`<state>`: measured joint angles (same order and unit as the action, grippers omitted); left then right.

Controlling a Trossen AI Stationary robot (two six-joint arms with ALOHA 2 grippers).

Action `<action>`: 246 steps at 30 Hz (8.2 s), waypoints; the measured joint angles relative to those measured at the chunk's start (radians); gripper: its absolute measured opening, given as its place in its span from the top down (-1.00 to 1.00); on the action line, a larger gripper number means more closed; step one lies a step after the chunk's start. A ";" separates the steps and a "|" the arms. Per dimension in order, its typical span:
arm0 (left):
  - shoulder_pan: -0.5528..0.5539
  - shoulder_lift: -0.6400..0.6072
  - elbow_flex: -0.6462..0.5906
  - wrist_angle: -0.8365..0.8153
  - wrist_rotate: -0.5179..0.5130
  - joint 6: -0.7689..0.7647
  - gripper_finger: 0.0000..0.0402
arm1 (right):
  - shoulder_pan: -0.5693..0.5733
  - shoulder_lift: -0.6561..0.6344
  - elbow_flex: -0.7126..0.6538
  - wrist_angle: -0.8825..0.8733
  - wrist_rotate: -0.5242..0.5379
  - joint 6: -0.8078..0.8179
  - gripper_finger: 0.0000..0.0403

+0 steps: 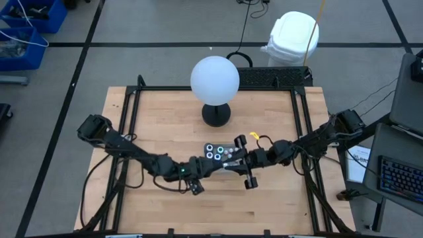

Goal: Pick & Place food coloring
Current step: Put the small blue food coloring bottle into the gray bin

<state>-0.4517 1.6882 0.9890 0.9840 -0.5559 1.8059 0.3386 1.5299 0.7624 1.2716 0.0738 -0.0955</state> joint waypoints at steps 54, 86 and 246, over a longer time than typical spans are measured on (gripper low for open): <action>0.078 0.000 0.000 -0.012 0.140 -0.186 -0.10 | -0.077 0.000 0.001 -0.007 -0.053 -0.034 0.73; -0.047 -0.149 -0.133 0.076 -0.260 -0.285 -0.32 | -0.080 -0.003 0.003 -0.100 -0.037 -0.188 0.73; 0.319 -0.296 -0.141 -0.242 0.975 -1.340 -0.08 | -0.115 -0.005 0.033 -0.058 -0.287 -0.842 0.77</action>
<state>-0.1322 1.3926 0.8482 0.7422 0.4192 0.4660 0.2235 1.5253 0.7956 1.2133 -0.2135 -0.9379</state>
